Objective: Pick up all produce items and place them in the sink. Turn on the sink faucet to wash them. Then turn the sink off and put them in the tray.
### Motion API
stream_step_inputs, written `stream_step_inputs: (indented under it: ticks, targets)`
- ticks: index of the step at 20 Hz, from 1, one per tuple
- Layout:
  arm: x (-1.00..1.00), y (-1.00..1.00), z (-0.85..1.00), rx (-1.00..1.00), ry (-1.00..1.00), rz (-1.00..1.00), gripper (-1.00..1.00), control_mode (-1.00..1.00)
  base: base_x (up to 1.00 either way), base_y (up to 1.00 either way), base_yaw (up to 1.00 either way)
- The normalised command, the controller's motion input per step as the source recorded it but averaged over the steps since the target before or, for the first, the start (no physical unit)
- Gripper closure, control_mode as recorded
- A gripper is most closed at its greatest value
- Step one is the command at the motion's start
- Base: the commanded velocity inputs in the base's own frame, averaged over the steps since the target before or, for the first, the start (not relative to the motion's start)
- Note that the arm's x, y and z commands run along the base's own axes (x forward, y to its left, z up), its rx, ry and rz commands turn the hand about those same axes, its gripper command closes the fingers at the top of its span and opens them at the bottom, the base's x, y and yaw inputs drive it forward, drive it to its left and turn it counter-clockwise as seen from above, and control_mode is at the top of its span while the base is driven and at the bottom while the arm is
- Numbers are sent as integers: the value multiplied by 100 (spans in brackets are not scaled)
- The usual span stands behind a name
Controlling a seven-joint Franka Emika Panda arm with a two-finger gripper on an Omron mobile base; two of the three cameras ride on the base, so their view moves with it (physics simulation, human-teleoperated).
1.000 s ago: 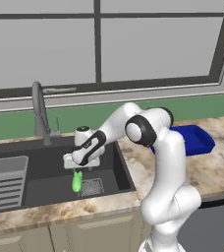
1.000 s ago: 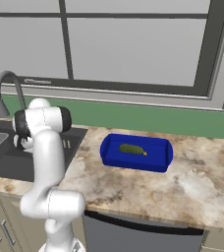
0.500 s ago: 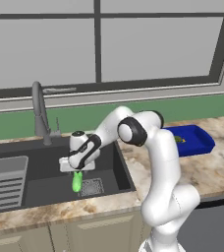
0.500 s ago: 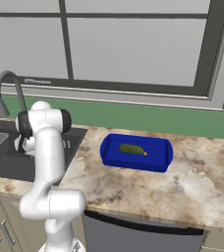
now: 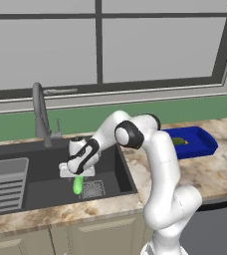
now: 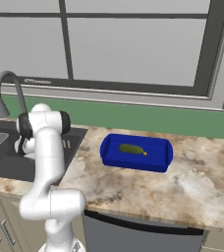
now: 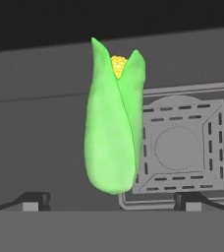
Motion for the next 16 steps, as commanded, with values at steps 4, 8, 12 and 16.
stream_step_inputs:
  ticks: [4,8,12,16]
  targets:
    - [1,0,-13,-4,12,-5,-100,-100,0,0,0]
    - [2,0,-14,-5,9,-5,-100,-100,0,0,0]
    - [11,0,-18,-6,7,-6,-100,-100,0,0,0]
    - [21,0,-23,-8,6,-7,-100,-100,0,0,0]
